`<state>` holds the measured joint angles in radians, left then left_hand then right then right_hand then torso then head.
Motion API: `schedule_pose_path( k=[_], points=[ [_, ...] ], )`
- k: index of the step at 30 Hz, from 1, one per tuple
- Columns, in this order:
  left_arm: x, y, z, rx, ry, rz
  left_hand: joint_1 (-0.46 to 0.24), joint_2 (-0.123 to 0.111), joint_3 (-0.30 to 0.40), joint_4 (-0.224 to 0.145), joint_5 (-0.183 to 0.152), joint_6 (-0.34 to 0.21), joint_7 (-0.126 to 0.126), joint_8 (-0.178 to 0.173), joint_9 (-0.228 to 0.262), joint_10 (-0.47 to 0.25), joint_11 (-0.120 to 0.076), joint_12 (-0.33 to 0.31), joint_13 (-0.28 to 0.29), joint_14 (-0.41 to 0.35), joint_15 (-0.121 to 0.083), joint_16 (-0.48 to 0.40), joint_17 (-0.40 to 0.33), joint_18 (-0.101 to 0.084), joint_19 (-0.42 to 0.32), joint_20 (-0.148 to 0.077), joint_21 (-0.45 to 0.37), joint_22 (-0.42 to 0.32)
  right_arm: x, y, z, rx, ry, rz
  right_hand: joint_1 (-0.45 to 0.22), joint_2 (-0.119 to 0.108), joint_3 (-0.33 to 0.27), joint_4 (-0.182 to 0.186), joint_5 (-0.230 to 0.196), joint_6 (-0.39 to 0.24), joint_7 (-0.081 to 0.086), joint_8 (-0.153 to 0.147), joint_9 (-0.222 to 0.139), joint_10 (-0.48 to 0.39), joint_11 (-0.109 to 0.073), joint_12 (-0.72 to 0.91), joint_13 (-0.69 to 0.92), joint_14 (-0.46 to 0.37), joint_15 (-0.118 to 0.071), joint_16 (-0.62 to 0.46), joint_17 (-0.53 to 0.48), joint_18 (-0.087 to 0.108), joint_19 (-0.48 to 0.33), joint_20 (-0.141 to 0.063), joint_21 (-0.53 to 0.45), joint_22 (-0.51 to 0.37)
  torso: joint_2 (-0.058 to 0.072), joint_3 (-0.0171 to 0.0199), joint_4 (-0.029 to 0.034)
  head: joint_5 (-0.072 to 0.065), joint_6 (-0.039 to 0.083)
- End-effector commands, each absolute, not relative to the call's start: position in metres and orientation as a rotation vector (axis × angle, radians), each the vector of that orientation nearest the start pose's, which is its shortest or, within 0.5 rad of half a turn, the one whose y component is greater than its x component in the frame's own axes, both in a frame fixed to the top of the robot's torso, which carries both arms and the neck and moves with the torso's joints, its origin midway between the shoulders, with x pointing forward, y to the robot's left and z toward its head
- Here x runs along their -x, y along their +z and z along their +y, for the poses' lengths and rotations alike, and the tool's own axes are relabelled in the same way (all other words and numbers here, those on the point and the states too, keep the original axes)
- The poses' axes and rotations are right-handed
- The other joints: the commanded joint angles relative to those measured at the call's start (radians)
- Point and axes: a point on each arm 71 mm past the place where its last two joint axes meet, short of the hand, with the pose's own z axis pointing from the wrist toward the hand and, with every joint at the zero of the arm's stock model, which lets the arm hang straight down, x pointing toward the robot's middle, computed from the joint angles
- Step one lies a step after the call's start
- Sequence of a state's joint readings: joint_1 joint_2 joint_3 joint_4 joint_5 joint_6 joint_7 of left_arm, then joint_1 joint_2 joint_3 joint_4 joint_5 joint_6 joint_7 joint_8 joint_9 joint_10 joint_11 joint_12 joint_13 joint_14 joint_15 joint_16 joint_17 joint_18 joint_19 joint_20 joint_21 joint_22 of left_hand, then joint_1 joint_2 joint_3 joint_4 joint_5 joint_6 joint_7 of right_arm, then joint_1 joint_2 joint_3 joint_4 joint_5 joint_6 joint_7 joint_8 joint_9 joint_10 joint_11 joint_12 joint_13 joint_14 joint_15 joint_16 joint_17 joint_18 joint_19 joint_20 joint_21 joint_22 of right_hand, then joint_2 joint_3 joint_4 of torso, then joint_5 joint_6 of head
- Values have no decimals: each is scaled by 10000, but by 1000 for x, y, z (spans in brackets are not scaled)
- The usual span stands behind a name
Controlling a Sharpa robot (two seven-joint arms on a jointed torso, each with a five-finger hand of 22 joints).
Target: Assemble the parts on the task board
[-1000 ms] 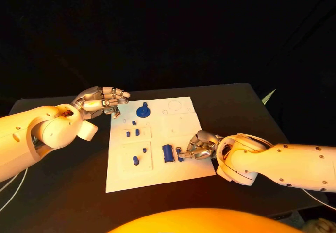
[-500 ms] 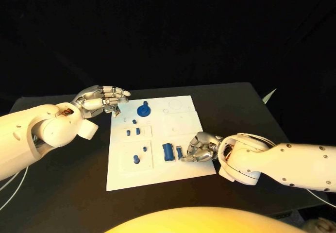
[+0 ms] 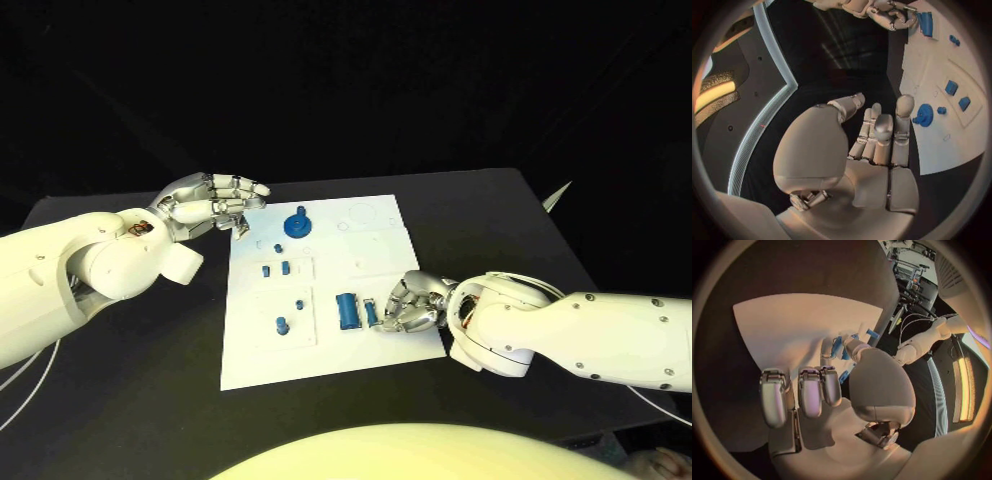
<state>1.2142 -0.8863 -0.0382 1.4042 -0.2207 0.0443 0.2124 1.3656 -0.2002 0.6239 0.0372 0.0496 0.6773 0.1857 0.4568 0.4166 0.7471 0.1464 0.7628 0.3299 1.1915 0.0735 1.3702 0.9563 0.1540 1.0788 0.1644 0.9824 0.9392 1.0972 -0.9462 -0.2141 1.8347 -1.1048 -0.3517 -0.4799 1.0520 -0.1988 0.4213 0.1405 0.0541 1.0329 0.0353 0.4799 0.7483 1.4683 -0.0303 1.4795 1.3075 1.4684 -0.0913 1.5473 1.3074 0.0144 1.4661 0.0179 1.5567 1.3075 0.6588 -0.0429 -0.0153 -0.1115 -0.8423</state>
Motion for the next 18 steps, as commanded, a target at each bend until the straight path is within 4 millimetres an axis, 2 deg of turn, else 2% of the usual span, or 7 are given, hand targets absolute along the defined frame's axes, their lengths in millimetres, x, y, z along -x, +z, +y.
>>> schedule_pose_path(
  k=[1, 6, 18],
  points=[
    [-500, -187, 244, 8890, -15445, 17737, 4, 55, 40, 3, 43, -51, 282, 59, -9, -19, -17, 34, -10, -39, -8, 36, -11, 98, -45, -7, -38, 6, -370, -279, -187, -3290, 5894, 21912, 17, 96, 15, 57, 35, -67, 1, 66, -14, 576, -47, 9, 2085, 944, -63, 39, 2253, -112, 1013, -92, -11, 2588, 3, 5, -4, 8, -5],
    [-500, -187, 244, 8890, -15448, 17744, 4, 55, 40, 3, 43, -51, 282, 59, -9, -19, -17, 34, -10, -39, -8, 36, -11, 98, -45, -7, -38, 6, -373, -280, -187, -3349, 5868, 21847, -10, 126, 9, 92, 37, -62, 2, 69, -21, 581, -46, 18, 2091, 947, -62, 46, 2267, -114, 1015, -92, -2, 2591, 5, 10, 3, 1, -12],
    [-499, -187, 244, 8856, -15458, 17776, -11, 49, 38, 12, 43, -45, 280, 82, -19, 2, -20, 52, -22, -39, -9, 40, -19, 99, -48, -7, -39, 6, -380, -284, -187, -3415, 5678, 21791, 1, 192, 27, 121, 60, -64, -9, 72, -34, 580, -51, 14, 2090, 944, -61, 38, 2252, -113, 1014, -92, -9, 2589, -3, -4, -5, 8, -20]
  ],
)
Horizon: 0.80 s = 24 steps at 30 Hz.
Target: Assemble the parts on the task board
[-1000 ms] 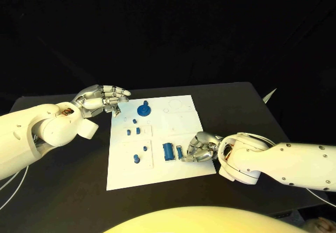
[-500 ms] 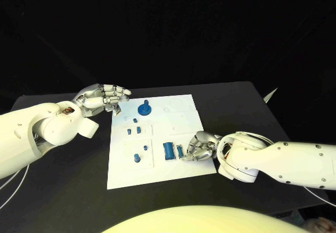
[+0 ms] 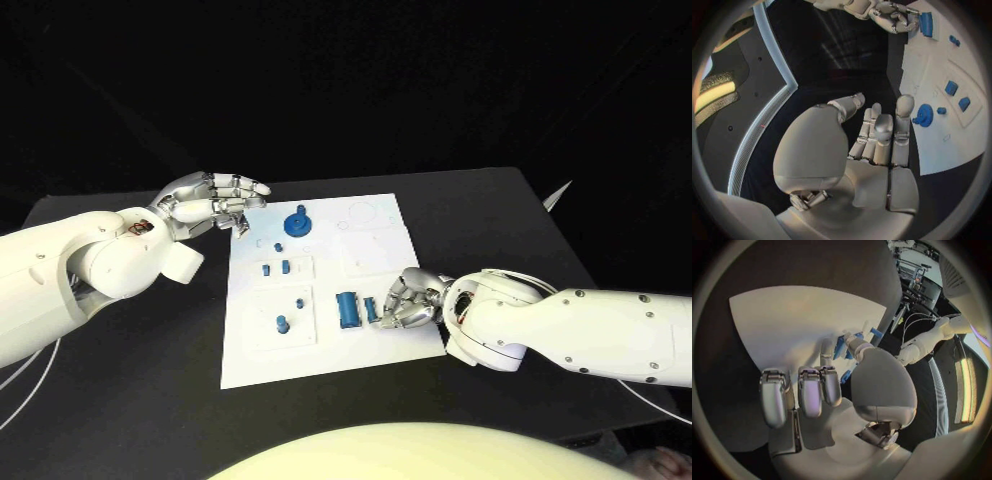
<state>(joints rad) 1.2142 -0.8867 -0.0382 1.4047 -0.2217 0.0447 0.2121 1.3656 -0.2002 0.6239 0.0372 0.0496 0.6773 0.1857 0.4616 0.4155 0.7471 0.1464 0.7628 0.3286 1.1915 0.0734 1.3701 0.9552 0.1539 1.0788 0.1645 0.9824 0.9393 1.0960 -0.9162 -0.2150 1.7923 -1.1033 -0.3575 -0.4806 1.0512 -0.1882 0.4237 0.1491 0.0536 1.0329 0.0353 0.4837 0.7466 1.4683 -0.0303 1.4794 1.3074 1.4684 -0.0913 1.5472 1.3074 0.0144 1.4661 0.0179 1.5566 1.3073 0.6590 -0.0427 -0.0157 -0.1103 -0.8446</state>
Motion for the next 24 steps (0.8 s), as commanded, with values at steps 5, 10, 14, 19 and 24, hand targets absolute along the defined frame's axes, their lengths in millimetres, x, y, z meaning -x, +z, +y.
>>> schedule_pose_path(
  k=[5, 10, 14, 19, 24],
  points=[
    [-499, -187, 244, 8853, -15455, 17784, -2, 49, 43, 5, 43, -42, 277, 41, -11, 7, -24, 56, -11, -44, -11, 39, -18, 101, -52, -8, -42, 2, -381, -284, -187, -3395, 5660, 21819, 201, 48, 40, -84, 75, -93, -20, 36, -35, 575, -63, 3, 2088, 943, -72, 36, 2248, -109, 1010, -97, -25, 2586, -7, -7, -1, -1, -9],
    [-499, -187, 244, 8852, -15441, 17789, 22, 51, 55, -12, 45, -39, 272, 49, -14, 13, -29, 61, -16, -38, -15, 43, -10, 103, -54, -10, -42, 1, -379, -284, -186, -3373, 5756, 21869, 411, -74, 51, -233, 75, -117, -19, 37, -61, 560, -64, -27, 2074, 942, -75, 33, 2243, -106, 1007, -101, -40, 2582, -4, -5, -4, 5, -9],
    [-499, -187, 245, 8856, -15429, 17784, 71, 67, 86, -44, 46, -35, 268, 62, -20, 22, -36, 68, -25, -38, -23, 45, -13, 102, -46, -16, -28, 15, -377, -283, -185, -3376, 5883, 21852, 502, -157, 36, -299, 71, -123, -16, 38, -77, 557, -62, -32, 2073, 942, -73, 32, 2242, -104, 1005, -101, -50, 2580, -2, 1, -2, 6, -9],
    [-499, -187, 246, 8863, -15414, 17774, 86, 72, 96, -55, 46, -36, 267, 66, -24, 25, -37, 70, -29, -40, -25, 45, -18, 103, -47, -18, -28, 14, -375, -281, -185, -3382, 6001, 21819, 534, -227, 4, -327, 69, -126, -7, 38, -89, 548, -57, -49, 2065, 943, -69, 36, 2249, -107, 1008, -99, -37, 2584, -5, -5, -6, 10, -2],
    [-499, -187, 246, 8857, -15423, 17775, 86, 72, 96, -55, 46, -36, 267, 66, -24, 25, -37, 70, -29, -40, -25, 45, -18, 103, -47, -18, -28, 14, -373, -279, -187, -3464, 6034, 21729, 524, -248, -15, -322, 67, -126, -1, 38, -93, 549, -52, -47, 2067, 942, -68, 32, 2242, -104, 1005, -98, -50, 2580, -3, -1, -8, 10, 0]
  ],
)
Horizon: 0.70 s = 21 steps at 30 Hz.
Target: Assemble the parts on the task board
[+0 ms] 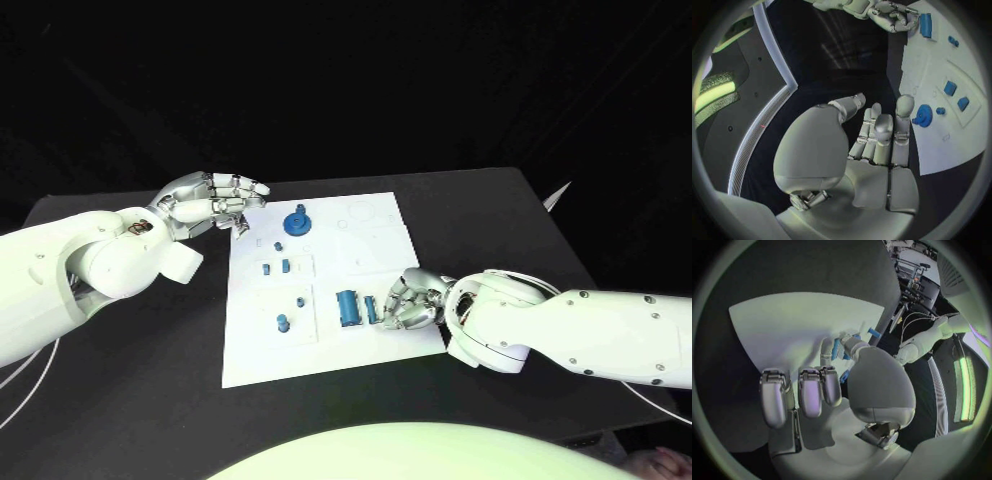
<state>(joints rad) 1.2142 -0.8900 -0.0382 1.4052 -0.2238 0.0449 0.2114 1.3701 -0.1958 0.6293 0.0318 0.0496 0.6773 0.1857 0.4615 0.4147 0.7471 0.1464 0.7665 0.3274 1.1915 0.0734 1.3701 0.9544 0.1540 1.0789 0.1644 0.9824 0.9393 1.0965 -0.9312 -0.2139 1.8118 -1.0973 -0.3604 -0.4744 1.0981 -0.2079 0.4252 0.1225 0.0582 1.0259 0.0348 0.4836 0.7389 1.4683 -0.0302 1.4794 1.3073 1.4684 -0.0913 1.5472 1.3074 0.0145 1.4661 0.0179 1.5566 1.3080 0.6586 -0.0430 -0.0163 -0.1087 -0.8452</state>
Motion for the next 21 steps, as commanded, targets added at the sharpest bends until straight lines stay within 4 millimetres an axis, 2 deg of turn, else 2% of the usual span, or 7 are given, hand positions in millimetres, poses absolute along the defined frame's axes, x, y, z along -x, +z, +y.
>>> schedule_pose_path(
  k=[1, 13, 14, 21],
  points=[
    [-499, -187, 246, 8856, -15424, 17774, 42, 27, 43, -1, 46, -36, 267, 67, -15, 24, -37, 34, -17, -40, -25, 45, -9, 102, -48, -18, -28, 14, -373, -279, -188, -3492, 6031, 21699, 55, -51, -31, -55, 21, -57, 4, 38, -16, 550, -53, -46, 2068, 941, -68, 32, 2242, -106, 1005, -99, -50, 2574, 0, 6, -6, -6, 5],
    [-499, -187, 246, 8849, -15436, 17754, 42, 27, 43, -1, 46, -36, 267, 67, -15, 24, -37, 34, -17, -40, -25, 45, -9, 102, -48, -18, -28, 14, -374, -276, -195, -4141, 6303, 21348, -159, 77, -125, 202, 118, -85, 34, 25, -74, 495, -25, -155, 2010, 925, -43, -9, 2167, -82, 981, -81, -164, 2542, -3, 2, 3, -7, 31],
    [-499, -186, 246, 8849, -15434, 17747, 42, 27, 43, -1, 46, -36, 267, 67, -15, 24, -37, 34, -17, -40, -25, 45, -9, 102, -48, -18, -28, 14, -374, -275, -196, -4182, 6373, 21272, -159, 77, -125, 202, 118, -85, 34, 24, -74, 495, -25, -155, 2010, 925, -43, -9, 2167, -82, 981, -81, -164, 2542, -7, -6, 2, -6, 40],
    [-499, -186, 245, 8839, -15449, 17738, 42, 27, 43, -1, 46, -36, 267, 67, -15, 24, -37, 34, -17, -40, -25, 45, -9, 102, -48, -18, -28, 14, -374, -271, -191, -4122, 6760, 21111, -88, 59, -119, 171, 161, -141, 44, 9, -87, 475, -16, -185, 1995, 919, -33, -24, 2140, -74, 972, -74, -207, 2530, -3, -1, 6, -5, 65]
  ],
)
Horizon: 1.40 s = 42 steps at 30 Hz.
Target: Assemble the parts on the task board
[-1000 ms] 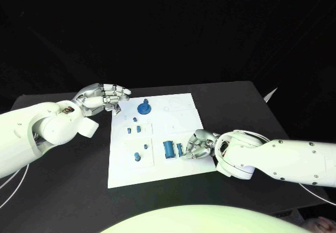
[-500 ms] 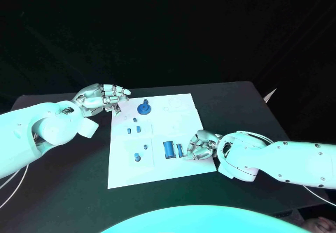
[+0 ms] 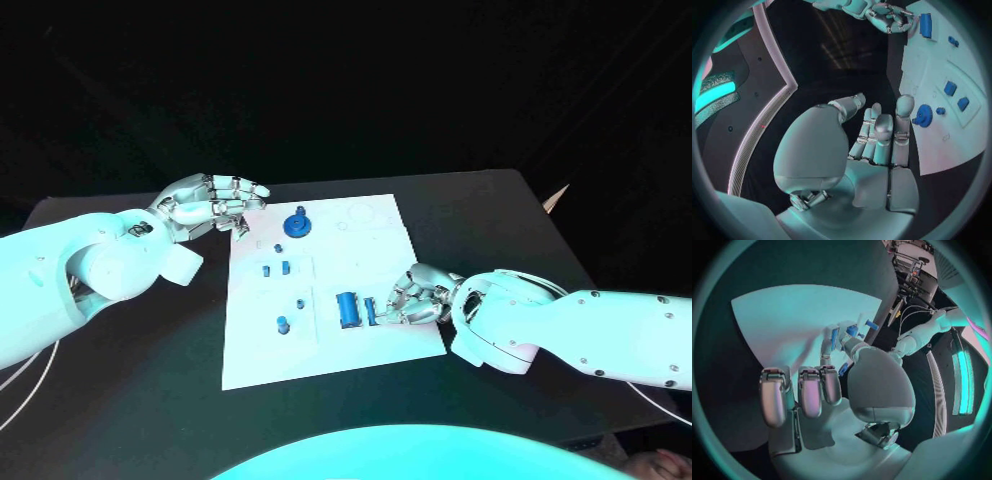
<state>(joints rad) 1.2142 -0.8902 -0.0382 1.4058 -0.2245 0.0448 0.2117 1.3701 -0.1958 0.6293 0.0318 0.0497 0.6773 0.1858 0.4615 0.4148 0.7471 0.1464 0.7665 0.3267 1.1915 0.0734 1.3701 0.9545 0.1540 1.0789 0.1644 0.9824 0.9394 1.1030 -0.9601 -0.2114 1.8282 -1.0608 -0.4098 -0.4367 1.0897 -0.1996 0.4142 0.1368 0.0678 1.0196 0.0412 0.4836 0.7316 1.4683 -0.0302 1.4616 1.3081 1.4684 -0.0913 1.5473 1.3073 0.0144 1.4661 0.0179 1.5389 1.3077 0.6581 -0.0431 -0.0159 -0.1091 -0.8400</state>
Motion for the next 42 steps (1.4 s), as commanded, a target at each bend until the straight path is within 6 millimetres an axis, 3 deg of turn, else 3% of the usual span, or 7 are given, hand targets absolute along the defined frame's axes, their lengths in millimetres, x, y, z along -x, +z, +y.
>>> schedule_pose_path(
  k=[1, 17, 32, 42],
  points=[
    [-499, -186, 245, 8839, -15450, 17738, 42, 27, 43, -2, 46, -36, 267, 68, -16, 24, -37, 34, -10, -40, -25, 45, -10, 102, -48, -18, -28, 14, -374, -270, -189, -4095, 6809, 21116, -4, -24, -8, 28, 65, -78, -20, 9, -14, 475, -16, -7, 1987, 919, -33, -24, 2140, -72, 972, -74, -29, 2533, 4, 0, 9, 13, 13],
    [-499, -186, 245, 8835, -15459, 17755, 52, 30, 56, -14, 44, -34, 270, 83, -27, 34, -35, 41, -23, -53, -27, 41, -34, 104, -60, -23, -34, 5, -372, -269, -163, -3541, 6956, 21237, -9, 20, -7, 61, 62, -23, -26, 55, -8, 526, -20, 92, 2046, 920, -34, -23, 2143, -80, 981, -70, 10, 2544, 7, -7, 3, 29, -10],
    [-499, -186, 246, 8841, -15452, 17764, 52, 30, 56, -14, 44, -34, 270, 83, -27, 34, -35, 41, -23, -53, -27, 41, -34, 104, -60, -23, -34, 5, -376, -272, -157, -3305, 6522, 21378, 103, 24, 18, 10, 35, 9, -62, 99, -3, 558, -45, 152, 2082, 924, -49, -15, 2158, -85, 987, -74, 35, 2551, 6, 1, 6, 57, -44],
    [-499, -186, 246, 8850, -15437, 17757, 47, 32, 61, -14, 43, -28, 270, 96, -34, 46, -35, 49, -32, -55, -27, 42, -40, 105, -68, -24, -38, 1, -380, -273, -157, -3523, 6267, 21148, 179, 163, 113, 14, 46, 37, -86, 133, -6, 599, -67, 228, 2127, 925, -68, -15, 2158, -93, 995, -87, 73, 2562, 4, 0, 3, 80, -66]
  ],
)
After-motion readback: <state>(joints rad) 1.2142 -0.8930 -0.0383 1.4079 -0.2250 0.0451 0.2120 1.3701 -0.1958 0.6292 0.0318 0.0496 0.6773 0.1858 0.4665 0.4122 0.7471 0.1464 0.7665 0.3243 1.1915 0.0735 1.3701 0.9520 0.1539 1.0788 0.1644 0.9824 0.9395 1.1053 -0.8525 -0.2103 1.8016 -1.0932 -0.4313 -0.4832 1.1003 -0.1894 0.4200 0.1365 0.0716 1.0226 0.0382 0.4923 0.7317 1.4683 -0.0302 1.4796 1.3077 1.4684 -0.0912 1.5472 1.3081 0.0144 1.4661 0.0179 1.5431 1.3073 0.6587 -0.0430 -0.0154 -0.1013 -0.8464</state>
